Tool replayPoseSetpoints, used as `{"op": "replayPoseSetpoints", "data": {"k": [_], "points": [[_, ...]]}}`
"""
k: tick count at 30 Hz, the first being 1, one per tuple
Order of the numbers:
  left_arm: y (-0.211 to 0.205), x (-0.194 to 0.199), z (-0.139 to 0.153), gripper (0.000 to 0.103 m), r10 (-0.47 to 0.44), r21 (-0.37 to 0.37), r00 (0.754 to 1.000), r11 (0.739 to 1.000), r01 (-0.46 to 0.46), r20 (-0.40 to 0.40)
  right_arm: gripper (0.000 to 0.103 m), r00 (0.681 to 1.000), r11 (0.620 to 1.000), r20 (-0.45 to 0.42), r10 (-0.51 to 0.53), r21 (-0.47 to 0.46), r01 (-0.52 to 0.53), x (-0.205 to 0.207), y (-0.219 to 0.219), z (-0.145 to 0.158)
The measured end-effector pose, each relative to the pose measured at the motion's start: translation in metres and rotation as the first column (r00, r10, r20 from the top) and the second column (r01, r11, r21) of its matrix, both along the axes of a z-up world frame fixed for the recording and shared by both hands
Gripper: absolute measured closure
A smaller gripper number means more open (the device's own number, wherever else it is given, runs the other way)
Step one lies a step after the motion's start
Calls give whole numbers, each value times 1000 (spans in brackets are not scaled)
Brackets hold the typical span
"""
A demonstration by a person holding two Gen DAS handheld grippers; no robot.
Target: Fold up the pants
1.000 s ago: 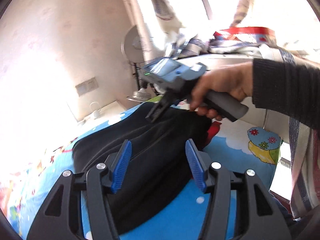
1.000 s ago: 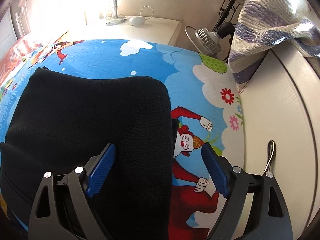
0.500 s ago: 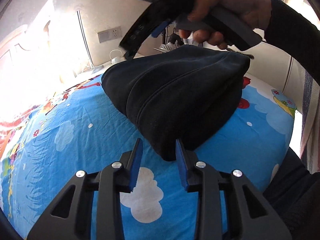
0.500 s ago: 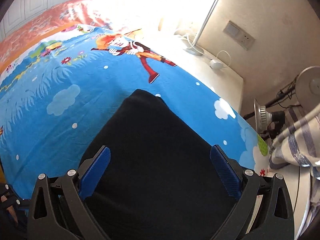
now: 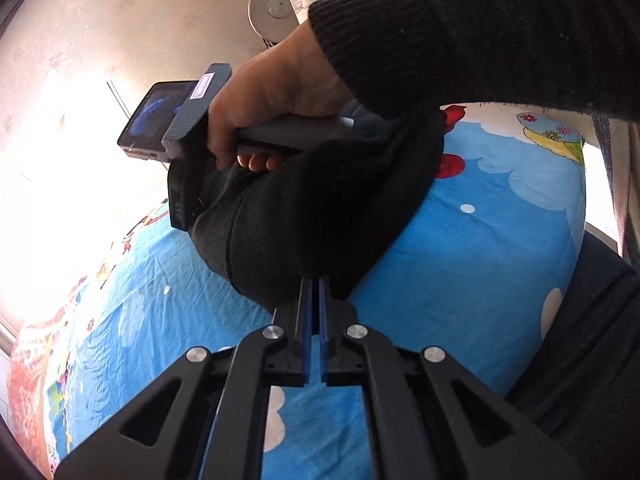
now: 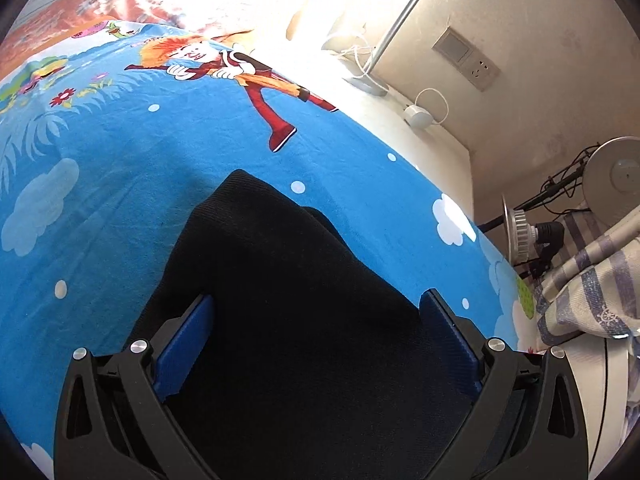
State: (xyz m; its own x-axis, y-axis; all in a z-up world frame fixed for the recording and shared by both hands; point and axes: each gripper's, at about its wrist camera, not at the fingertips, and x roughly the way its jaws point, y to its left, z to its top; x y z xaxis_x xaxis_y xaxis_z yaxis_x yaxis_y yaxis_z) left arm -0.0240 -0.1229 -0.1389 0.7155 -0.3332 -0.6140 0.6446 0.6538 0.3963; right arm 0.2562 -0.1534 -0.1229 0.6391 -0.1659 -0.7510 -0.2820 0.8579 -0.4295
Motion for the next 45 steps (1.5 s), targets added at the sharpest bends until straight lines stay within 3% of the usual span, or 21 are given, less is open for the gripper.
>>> {"op": "replayPoseSetpoints", "data": {"k": [3,6,9,12,15,17,21,23,26,27,28,29,32,33,34,37,39,41,42,43,45], "points": [[13,12,6,100,43,-66,998,997,-45,-43,7,999,1000,36,19,-20,-19,-4,3,3],[37,12,24,93,0,-166,990,986,-24,-143,7,995,992,95,-44,123,32,-11,-24,32],[64,15,43,62,48,-265,984,960,-93,-171,6,956,934,180,-230,317,165,-48,-80,75],[90,49,54,67,121,-404,952,885,-231,-280,6,941,872,142,-307,438,218,-102,-118,81],[92,84,58,88,167,-501,917,795,-342,-362,6,946,885,112,-305,399,238,-144,-124,60],[76,103,54,88,182,-512,908,776,-368,-377,6,938,888,90,-333,364,281,-160,-129,42],[33,123,18,91,192,-360,841,839,-408,-507,5,927,858,75,-366,414,305,-175,-142,20],[26,110,15,91,228,-336,866,854,-397,-445,5,929,859,75,-363,413,302,-176,-141,18],[29,110,21,89,243,-314,855,856,-412,-459,5,924,847,66,-377,428,315,-176,-142,16],[32,112,25,83,255,-308,846,850,-427,-468,5,923,849,72,-378,424,315,-177,-141,15],[35,110,32,63,266,-311,841,842,-440,-471,4,922,849,76,-379,425,314,-177,-141,15],[38,106,40,52,270,-321,846,838,-442,-459,4,922,847,77,-380,429,313,-177,-142,14],[25,101,69,24,324,-288,889,861,-419,-325,4,921,844,76,-382,436,314,-177,-143,14],[18,100,79,8,322,-286,908,874,-394,-267,4,921,843,75,-382,436,314,-177,-143,14],[13,100,89,2,280,-320,938,887,-334,-204,4,921,843,74,-382,437,315,-178,-144,14],[-14,123,104,2,153,-303,978,934,-190,-143,4,921,840,68,-383,442,316,-179,-145,14],[-30,148,112,5,82,-325,987,938,-124,-140,4,922,837,61,-381,447,316,-179,-146,14],[-52,183,113,29,13,-334,973,938,-92,-231,4,923,833,55,-381,454,316,-180,-147,14],[-67,199,110,52,-7,-309,964,948,-78,-265,4,923,831,54,-381,457,316,-181,-147,14],[-88,214,105,63,-37,-280,956,959,-48,-291,4,923,830,54,-381,460,316,-182,-148,13],[-128,241,89,64,-92,-231,927,973,6,-362,4,921,825,52,-385,467,318,-184,-148,13]]}}
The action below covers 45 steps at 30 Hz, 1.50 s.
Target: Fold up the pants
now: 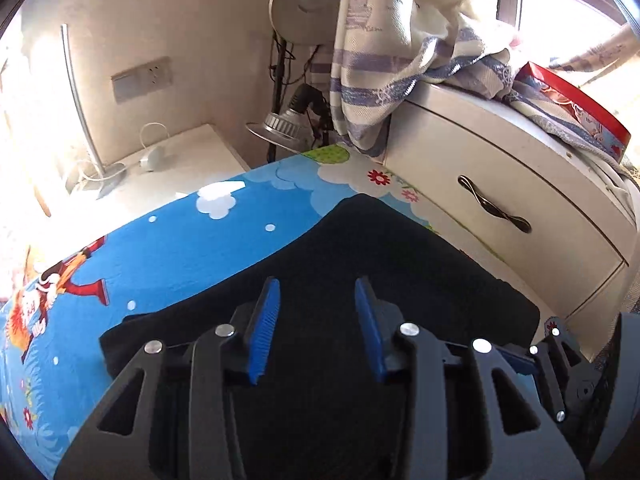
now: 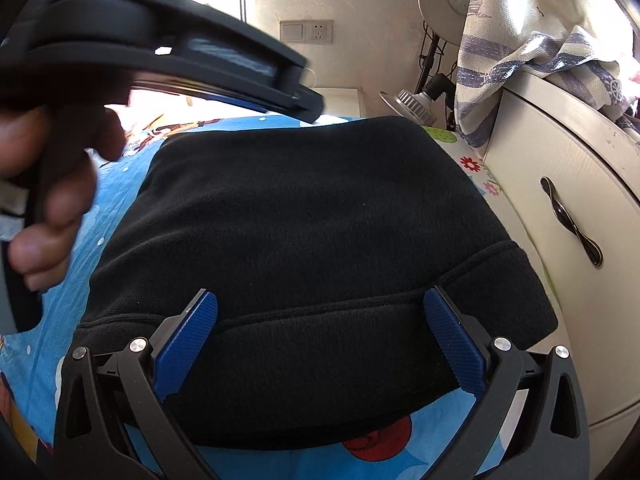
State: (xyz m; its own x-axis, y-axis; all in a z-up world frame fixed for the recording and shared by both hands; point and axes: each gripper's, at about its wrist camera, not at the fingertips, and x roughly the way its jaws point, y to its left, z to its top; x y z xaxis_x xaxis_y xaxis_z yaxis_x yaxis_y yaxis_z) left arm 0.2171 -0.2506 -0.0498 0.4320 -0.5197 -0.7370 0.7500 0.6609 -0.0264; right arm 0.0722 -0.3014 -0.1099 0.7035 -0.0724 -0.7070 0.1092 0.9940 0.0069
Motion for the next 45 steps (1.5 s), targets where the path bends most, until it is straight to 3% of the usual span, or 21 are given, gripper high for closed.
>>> {"op": "replayPoseSetpoints", "data": {"k": [3,6,7,9,15,19,22,24,26,27,28,29,31,34,39,43,45], "points": [[-54,27,-26,64,-73,64,996,995,77,-55,4,1000,1000,-3,-3,8,3,-2,-1,0],[-90,47,-45,64,-60,133,994,989,71,-87,4,1000,1000,-14,-1,19,1,-2,-2,1],[-96,52,-52,64,-46,142,992,988,63,-120,5,1000,1000,-21,0,20,1,-3,-3,3],[-99,49,-55,64,-46,159,994,985,62,-104,6,999,998,-39,4,56,-2,-6,-10,14],[-93,51,-57,64,-37,146,992,988,55,-120,6,976,982,112,-186,49,182,-21,-62,53],[-98,51,-56,62,-27,172,993,984,46,-111,6,971,970,-43,-236,43,238,-3,-88,10],[-98,54,-57,60,-12,167,993,985,32,-120,6,974,963,-38,-222,145,226,-8,-98,-14],[-98,55,-56,58,-3,163,993,986,21,-115,6,972,956,-62,-227,178,235,-9,-99,-15],[-99,54,-52,57,1,161,997,987,13,-83,6,973,964,-59,-221,140,227,-9,-91,-12],[-99,52,-45,62,2,139,998,990,7,-64,6,974,966,-57,-217,131,223,-9,-90,-12],[-98,51,-37,75,-2,100,998,995,9,-66,6,975,965,-57,-216,140,222,-9,-90,-13],[-99,51,-31,82,-5,69,997,998,10,-78,6,975,962,-59,-216,160,222,-11,-91,-15],[-108,48,-29,90,-21,76,996,997,28,-87,6,975,957,-57,-215,185,222,-13,-93,-17],[-127,44,-48,90,-40,178,996,983,53,-75,6,974,957,-54,-219,183,225,-13,-93,-16],[-141,62,-59,90,-8,176,991,984,31,-132,6,974,957,-52,-221,182,227,-11,-93,-17],[-154,60,-69,89,-15,221,997,975,31,-77,6,974,958,-53,-221,175,227,-7,-96,-19],[-153,60,-69,86,-1,196,998,980,14,-66,6,975,959,-53,-217,176,224,-7,-96,-19]]}}
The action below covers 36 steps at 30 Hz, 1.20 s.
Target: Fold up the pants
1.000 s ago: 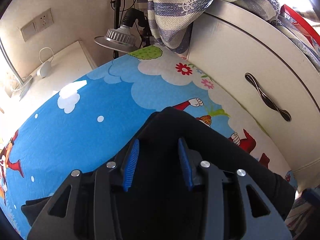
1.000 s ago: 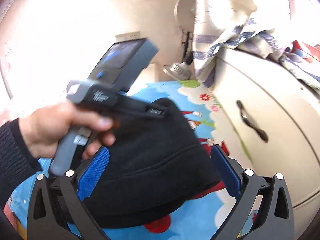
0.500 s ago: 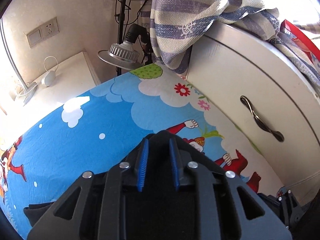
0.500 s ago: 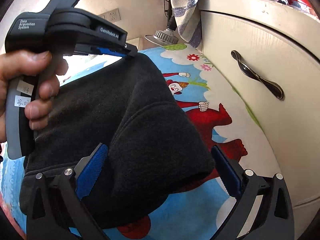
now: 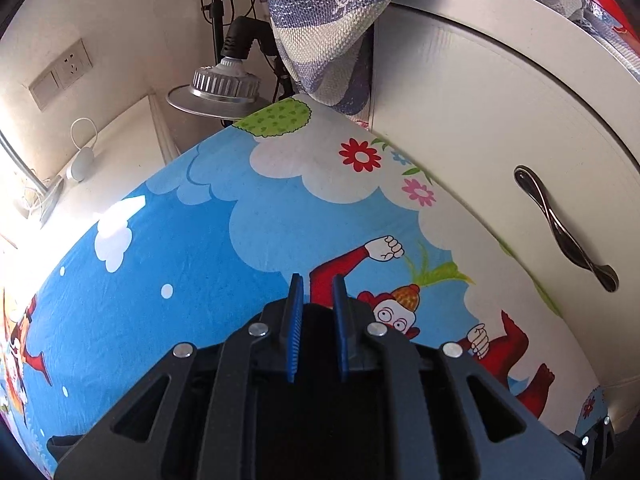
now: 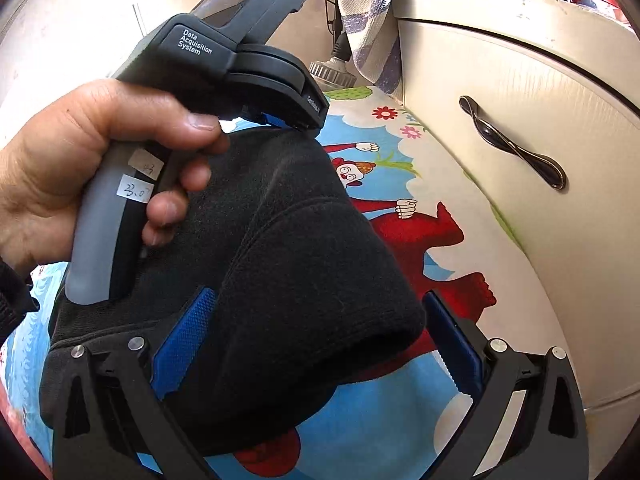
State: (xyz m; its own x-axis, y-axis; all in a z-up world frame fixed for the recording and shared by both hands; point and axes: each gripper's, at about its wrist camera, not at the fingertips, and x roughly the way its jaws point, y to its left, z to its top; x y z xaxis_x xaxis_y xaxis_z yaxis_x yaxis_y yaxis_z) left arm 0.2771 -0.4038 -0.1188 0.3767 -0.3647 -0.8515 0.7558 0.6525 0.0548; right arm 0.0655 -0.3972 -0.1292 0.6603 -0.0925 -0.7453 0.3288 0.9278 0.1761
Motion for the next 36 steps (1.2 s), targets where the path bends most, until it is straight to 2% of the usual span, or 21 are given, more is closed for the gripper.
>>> {"op": "replayPoseSetpoints", "data": {"k": [3,5,6,7,9,12,15,18,22,25,27,30,32,33,34,36], "points": [[18,-6,26,84,59,-128,998,990,-58,4,6,1000,1000,1,9,5,-9,-2,0,1],[35,-20,50,84,64,-232,998,971,-59,15,6,1000,1000,7,6,18,-7,-3,-2,-1],[43,-27,56,84,60,-254,998,966,-52,20,6,1000,1000,8,5,20,-5,-3,-2,-1],[49,-32,58,84,57,-255,998,966,-48,28,6,1000,1000,8,5,15,-6,-3,-2,0],[57,-37,50,84,69,-213,997,975,-59,38,6,1000,1000,8,8,4,-8,-3,-1,0],[60,-26,19,84,64,-116,998,991,-66,-27,6,1000,1000,-1,9,-5,-9,-2,0,2],[65,-18,18,83,71,-151,995,985,-80,-67,6,1000,999,-7,2,-50,-2,-1,4,11],[65,-22,17,82,70,-138,996,988,-76,-48,6,1000,992,4,-12,-122,13,-4,13,33],[69,-20,15,82,74,-165,995,983,-84,-66,6,989,982,148,-9,-186,37,-16,23,64],[70,-19,15,81,73,-173,994,981,-86,-78,6,984,979,180,13,-202,24,-11,26,66],[70,-18,15,81,72,-173,994,981,-85,-79,6,991,978,127,41,-207,-14,0,28,56],[73,-17,17,81,65,-179,994,981,-80,-86,6,999,977,-43,33,-210,-42,16,26,28],[79,-20,22,79,79,-187,994,978,-92,-77,6,999,990,-27,33,-138,-36,11,16,18],[83,-24,27,71,94,-190,994,976,-103,-55,6,999,992,-25,31,-125,-34,8,15,16],[89,-31,32,63,103,-201,994,974,-108,-32,6,999,991,-23,32,-128,-34,7,15,16],[103,-47,40,63,100,-227,995,969,-98,-4,6,999,989,-13,32,-144,-33,4,19,15]]}}
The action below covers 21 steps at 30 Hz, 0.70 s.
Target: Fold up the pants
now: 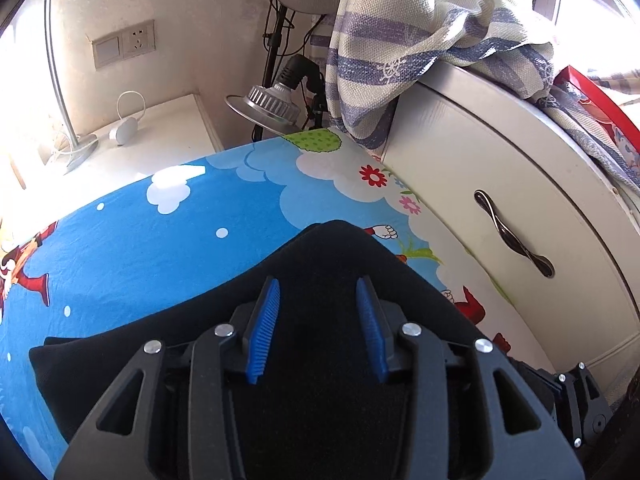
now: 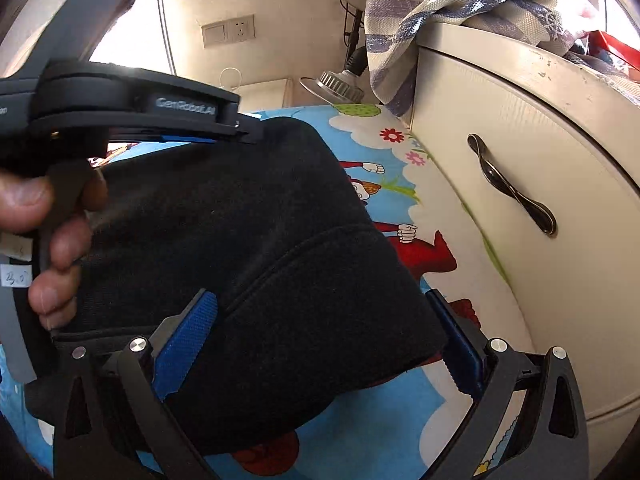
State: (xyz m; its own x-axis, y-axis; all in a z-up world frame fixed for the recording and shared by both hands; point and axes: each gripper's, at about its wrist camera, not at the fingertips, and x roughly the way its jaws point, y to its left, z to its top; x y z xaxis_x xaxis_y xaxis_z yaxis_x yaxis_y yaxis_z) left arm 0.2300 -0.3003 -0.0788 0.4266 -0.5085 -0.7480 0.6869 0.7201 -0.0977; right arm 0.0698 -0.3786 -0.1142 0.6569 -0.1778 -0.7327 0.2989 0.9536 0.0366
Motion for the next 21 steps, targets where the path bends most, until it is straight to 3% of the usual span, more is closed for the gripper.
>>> {"op": "replayPoseSetpoints", "data": {"k": [5,7,9,12,14,17,21], "points": [[55,-59,12,63,51,-12,993,999,-50,102,6,1000,1000,1,0,25,0,0,1,-1],[85,-91,11,69,98,-13,985,995,-97,141,6,1000,1000,1,5,7,-5,0,5,0],[115,-119,4,72,135,-20,983,991,-134,121,6,1000,1000,1,-1,1,1,1,6,0],[141,-152,-19,72,151,41,985,987,-155,88,6,1000,1000,3,-9,-1,9,1,9,-1],[156,-169,-29,70,158,41,983,986,-162,89,6,1000,1000,1,-9,1,9,2,9,1],[171,-180,-27,59,195,45,979,979,-198,67,6,1000,1000,-16,-12,-10,12,1,12,10],[182,-193,-13,36,246,35,969,969,-246,6,6,999,999,-48,1,-45,-3,-19,36,33]]}}
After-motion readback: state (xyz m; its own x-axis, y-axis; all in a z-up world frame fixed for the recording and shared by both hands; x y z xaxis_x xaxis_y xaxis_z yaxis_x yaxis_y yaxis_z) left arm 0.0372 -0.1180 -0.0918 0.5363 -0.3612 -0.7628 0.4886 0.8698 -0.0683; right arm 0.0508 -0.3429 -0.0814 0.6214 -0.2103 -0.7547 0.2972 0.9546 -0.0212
